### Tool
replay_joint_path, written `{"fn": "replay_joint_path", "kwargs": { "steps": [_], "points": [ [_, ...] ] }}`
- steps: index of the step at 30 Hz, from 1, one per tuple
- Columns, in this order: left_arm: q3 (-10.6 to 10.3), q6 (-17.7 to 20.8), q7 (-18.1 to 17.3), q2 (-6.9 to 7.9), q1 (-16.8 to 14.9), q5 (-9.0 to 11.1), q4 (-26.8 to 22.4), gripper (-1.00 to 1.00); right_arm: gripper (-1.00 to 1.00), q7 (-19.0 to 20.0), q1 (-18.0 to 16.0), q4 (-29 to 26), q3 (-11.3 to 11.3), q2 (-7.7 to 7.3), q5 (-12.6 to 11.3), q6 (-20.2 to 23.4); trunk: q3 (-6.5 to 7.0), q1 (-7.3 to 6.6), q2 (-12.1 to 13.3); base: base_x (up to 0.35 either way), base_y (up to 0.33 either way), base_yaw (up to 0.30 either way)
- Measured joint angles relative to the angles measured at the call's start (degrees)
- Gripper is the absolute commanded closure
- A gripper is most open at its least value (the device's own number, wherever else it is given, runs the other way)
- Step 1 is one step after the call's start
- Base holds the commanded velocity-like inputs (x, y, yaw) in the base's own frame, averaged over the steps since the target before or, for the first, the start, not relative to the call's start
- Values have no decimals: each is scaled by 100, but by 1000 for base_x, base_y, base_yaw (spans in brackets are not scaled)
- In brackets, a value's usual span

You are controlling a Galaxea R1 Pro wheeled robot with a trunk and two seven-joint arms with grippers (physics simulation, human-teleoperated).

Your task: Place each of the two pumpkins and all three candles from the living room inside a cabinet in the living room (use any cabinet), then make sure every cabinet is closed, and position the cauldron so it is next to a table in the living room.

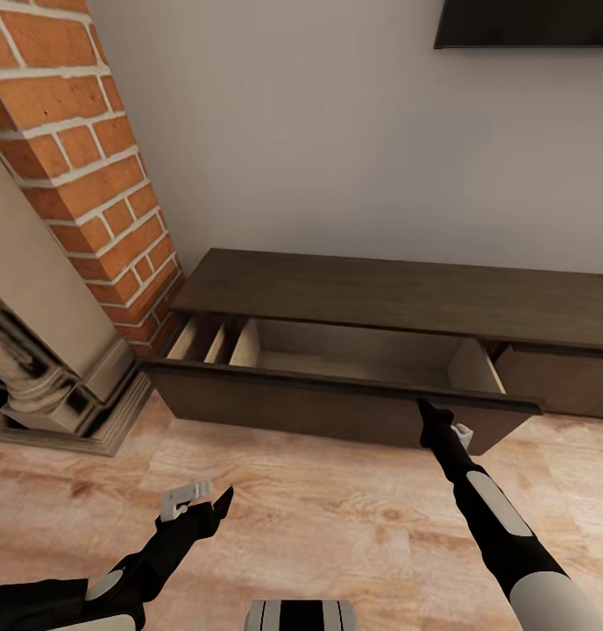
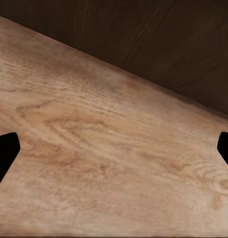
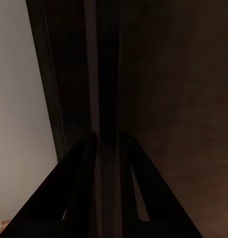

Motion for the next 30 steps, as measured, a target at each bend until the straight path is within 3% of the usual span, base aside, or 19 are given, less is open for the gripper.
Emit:
{"fn": "replay_joint_path", "kwargs": {
  "steps": [30],
  "points": [
    [0, 6, 0, 0, 0, 4, 1, -100, 100, 6, 0, -11, 98, 5, -29, -23, 0, 2, 0, -102, 0, 0]
  ]
}}
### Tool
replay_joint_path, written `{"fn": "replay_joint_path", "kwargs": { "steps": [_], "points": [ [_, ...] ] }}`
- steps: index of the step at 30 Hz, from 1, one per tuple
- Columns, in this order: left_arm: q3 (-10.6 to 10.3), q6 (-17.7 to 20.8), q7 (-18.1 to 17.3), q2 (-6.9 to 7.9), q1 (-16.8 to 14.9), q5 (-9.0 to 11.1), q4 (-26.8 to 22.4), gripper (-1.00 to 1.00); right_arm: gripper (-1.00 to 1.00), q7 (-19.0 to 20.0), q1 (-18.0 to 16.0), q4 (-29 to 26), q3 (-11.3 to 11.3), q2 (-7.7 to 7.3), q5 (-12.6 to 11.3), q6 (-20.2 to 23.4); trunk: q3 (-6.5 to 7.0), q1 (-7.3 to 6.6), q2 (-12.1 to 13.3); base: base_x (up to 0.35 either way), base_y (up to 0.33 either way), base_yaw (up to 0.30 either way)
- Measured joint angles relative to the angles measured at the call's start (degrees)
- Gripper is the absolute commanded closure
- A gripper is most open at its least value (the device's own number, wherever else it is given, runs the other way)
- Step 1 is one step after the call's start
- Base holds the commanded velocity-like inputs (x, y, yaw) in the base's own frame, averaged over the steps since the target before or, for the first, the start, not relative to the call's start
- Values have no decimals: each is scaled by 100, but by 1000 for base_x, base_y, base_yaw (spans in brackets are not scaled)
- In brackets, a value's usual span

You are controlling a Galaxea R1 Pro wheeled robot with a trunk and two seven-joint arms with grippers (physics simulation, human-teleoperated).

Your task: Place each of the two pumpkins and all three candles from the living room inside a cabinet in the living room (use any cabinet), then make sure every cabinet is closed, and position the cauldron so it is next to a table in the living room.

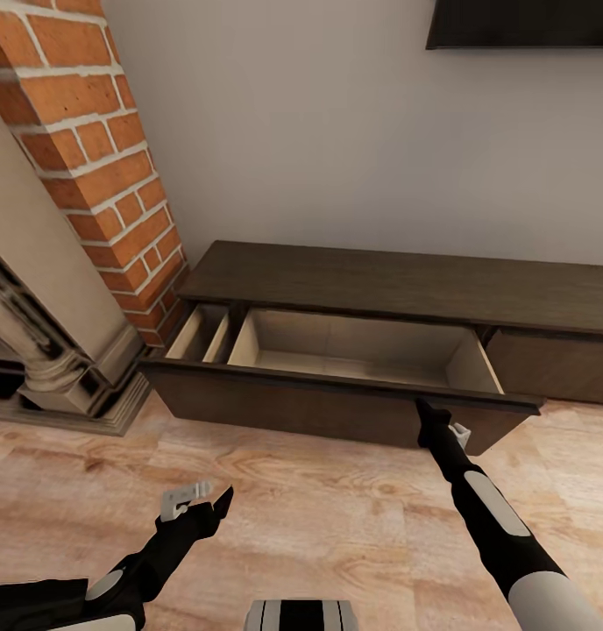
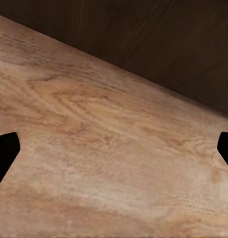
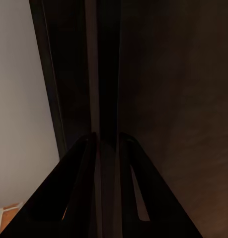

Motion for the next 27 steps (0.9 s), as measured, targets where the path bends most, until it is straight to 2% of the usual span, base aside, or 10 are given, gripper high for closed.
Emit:
{"fn": "replay_joint_path", "kwargs": {
  "steps": [24, 25, 26, 27],
  "points": [
    [1, 2, 0, -43, 1, 3, -1, -100, 100, -21, 0, -17, 30, 9, 2, -42, 0, -3, 0, -34, 0, 0],
    [1, 0, 0, -43, 1, 3, -1, -100, -100, -25, 0, -19, 33, 6, 10, -42, 0, -3, 0, 0, 0, 0],
    [3, 1, 2, -41, 3, -1, -3, -100, -100, -8, -1, 138, -334, -2, -16, -58, 0, -2, 0, 0, 0, 0],
    [3, -2, 2, -42, 2, -1, -3, -100, -100, -18, 0, 157, -357, -2, -12, -59, -1, -2, 0, 0, 0, 0]
  ]
}}
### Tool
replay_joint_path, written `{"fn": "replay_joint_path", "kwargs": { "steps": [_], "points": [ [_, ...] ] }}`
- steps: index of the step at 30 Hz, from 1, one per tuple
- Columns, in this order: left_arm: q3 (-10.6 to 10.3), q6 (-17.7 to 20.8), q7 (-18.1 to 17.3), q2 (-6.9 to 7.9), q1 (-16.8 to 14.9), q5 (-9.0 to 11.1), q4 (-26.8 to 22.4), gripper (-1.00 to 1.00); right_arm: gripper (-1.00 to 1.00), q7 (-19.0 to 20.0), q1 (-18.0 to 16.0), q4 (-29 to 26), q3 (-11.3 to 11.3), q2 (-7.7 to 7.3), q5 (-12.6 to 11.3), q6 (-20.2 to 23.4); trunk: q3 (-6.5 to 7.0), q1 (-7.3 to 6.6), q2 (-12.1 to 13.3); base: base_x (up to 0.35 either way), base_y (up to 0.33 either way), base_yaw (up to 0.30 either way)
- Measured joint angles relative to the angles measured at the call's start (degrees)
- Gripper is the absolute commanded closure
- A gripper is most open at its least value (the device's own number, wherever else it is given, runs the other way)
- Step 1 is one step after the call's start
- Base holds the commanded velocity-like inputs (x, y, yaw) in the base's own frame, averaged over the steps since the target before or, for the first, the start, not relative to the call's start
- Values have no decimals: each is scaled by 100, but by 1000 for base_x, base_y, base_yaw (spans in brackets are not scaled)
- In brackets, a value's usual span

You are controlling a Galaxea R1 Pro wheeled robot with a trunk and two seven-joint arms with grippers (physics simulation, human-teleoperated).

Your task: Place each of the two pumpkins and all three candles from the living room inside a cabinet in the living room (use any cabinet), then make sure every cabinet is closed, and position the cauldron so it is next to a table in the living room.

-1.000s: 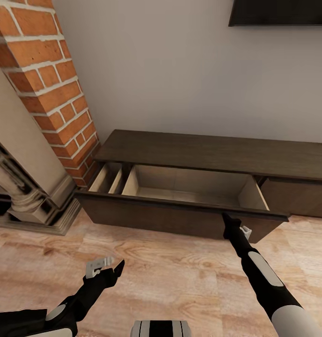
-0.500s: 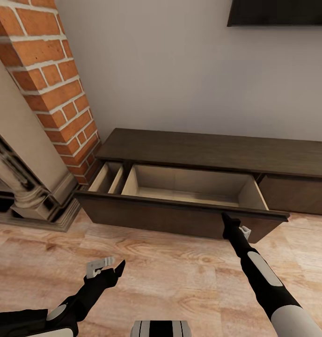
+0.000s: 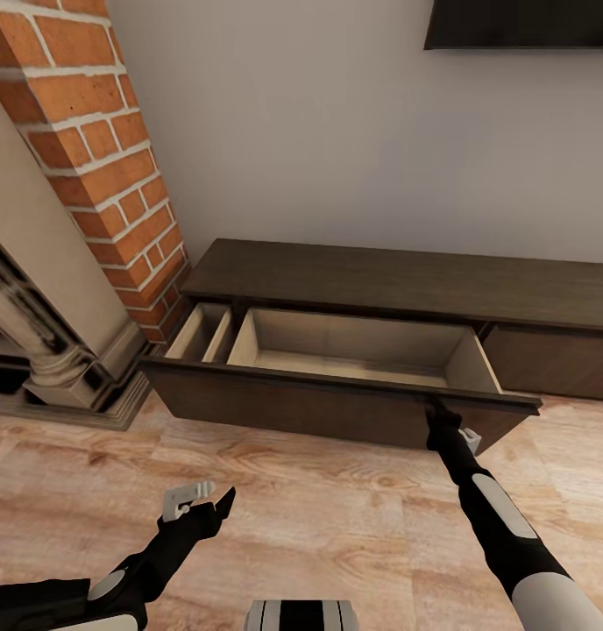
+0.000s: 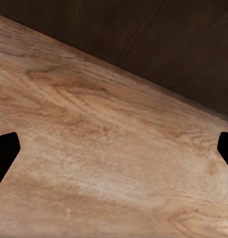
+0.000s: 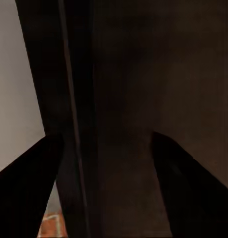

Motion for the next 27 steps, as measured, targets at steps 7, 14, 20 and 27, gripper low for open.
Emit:
{"fn": "replay_joint_path", "kwargs": {
  "steps": [7, 14, 20, 27],
  "points": [
    [0, 2, 0, 0, 0, 3, 0, -100, -100, 1, 0, 12, 0, -1, 7, -2, 0, 2, 0, -67, 0, 0],
    [-2, -1, 0, 0, 0, 3, 0, -100, -100, 1, 0, 15, 0, -1, 12, 1, 0, 3, 0, -279, 0, 0],
    [-1, 4, 0, 0, 0, 3, 0, -100, -100, 10, 0, 15, 0, -4, 13, 0, 0, 3, 0, -298, 0, 0],
    [0, 3, 0, 0, 0, 0, 0, -100, -100, 11, 0, 5, 12, -4, 26, -12, 0, 0, 0, -110, 0, 0]
  ]
}}
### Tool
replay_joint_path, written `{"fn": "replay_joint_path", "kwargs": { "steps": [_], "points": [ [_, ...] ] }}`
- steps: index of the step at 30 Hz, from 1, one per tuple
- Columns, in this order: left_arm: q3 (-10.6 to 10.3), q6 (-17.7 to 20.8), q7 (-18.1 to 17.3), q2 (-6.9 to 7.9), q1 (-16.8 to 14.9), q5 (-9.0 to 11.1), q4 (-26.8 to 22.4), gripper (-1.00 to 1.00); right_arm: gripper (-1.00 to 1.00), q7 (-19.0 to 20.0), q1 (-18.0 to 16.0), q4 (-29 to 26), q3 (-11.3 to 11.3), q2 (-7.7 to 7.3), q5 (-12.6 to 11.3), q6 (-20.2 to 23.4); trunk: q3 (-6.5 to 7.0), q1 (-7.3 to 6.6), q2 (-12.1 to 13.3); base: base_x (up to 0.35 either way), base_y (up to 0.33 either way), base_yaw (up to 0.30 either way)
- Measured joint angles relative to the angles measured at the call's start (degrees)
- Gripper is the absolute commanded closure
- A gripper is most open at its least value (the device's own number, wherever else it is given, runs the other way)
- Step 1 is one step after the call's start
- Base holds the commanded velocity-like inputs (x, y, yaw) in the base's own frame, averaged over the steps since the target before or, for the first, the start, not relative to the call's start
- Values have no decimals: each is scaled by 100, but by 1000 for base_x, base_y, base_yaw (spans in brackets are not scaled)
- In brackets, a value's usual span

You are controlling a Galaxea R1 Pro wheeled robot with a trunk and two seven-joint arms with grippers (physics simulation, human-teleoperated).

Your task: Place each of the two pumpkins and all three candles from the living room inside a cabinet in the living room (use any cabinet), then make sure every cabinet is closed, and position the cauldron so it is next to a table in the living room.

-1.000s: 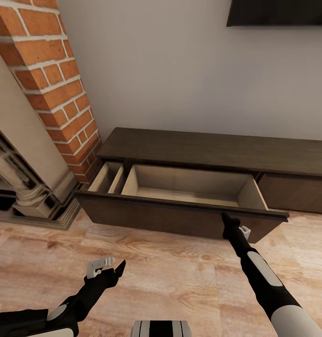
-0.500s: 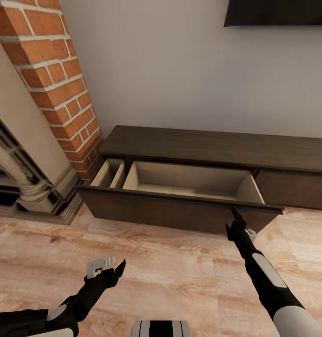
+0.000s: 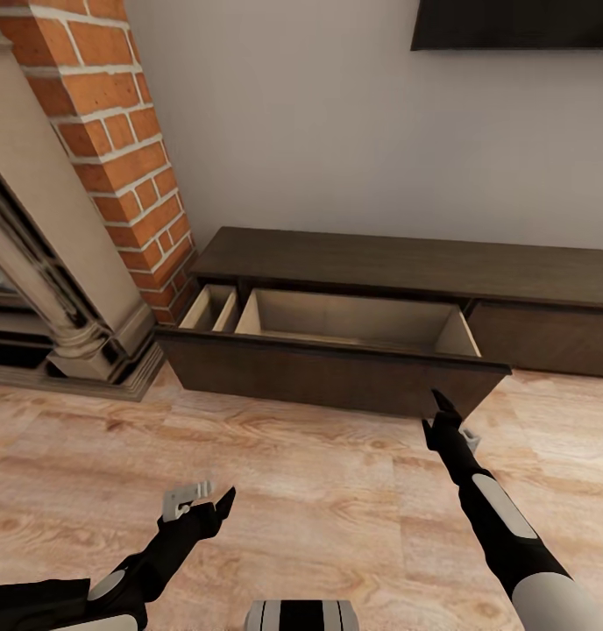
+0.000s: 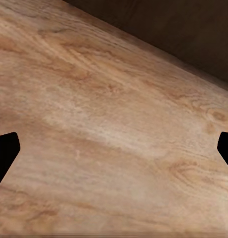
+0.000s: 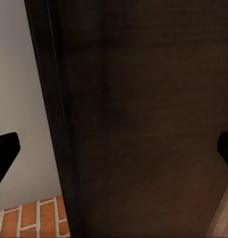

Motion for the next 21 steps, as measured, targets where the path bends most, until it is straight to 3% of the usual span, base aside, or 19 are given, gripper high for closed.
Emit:
{"fn": "replay_joint_path", "kwargs": {
  "steps": [3, 4, 6, 10, 12, 14, 16, 18, 19, 20, 21],
  "points": [
    [0, -4, 15, 3, 0, 0, 7, -100, -100, 1, 0, 4, 16, 17, 126, -240, 44, -6, 2, -14, 0, 0],
    [0, -2, 21, 6, 0, 1, 17, -100, -100, 2, 2, 10, 25, 33, 336, -495, 66, -9, 4, -6, 0, 0],
    [0, 1, 23, 7, 0, 3, 31, -100, -100, -1, 4, 10, 25, 57, 539, -679, 110, -14, 6, -4, 0, 0],
    [15, 36, 26, 9, 0, 25, 156, -100, -100, -7, 129, 27, 28, 229, 1478, -1367, 199, -24, 12, 0, 0, 0],
    [19, 43, 27, 6, 0, 33, 229, -100, -100, -8, 220, 26, 28, 246, 1712, -1563, 243, -29, 14, 0, 0, 0],
    [33, 80, 21, -18, 1, 194, 489, -100, -100, -13, 467, 26, 28, 269, 2376, -2159, 287, -34, 17, 0, 0, 0],
    [47, 131, 16, -59, 1, 373, 644, -100, -100, -20, 616, 30, 32, 280, 2807, -2503, 332, -39, 20, 0, 0, 0],
    [78, 301, 2, -205, 1, 673, 1054, -100, -100, -39, 924, 96, 34, 311, 3658, -3119, 376, -44, 23, 0, 0, 0],
    [82, 331, 0, -241, 0, 700, 1131, -100, -100, -45, 972, 117, 34, 316, 3792, -3209, 398, -47, 24, 0, 0, 0],
    [102, 391, -2, -345, 0, 756, 1339, -100, -100, -60, 1083, 193, 30, 326, 4072, -3387, 420, -49, 25, 0, 0, 0],
    [112, 406, -3, -380, 0, 769, 1419, -100, -100, -64, 1125, 224, 30, 329, 4155, -3431, 443, -52, 26, 0, 0, 0]
  ]
}}
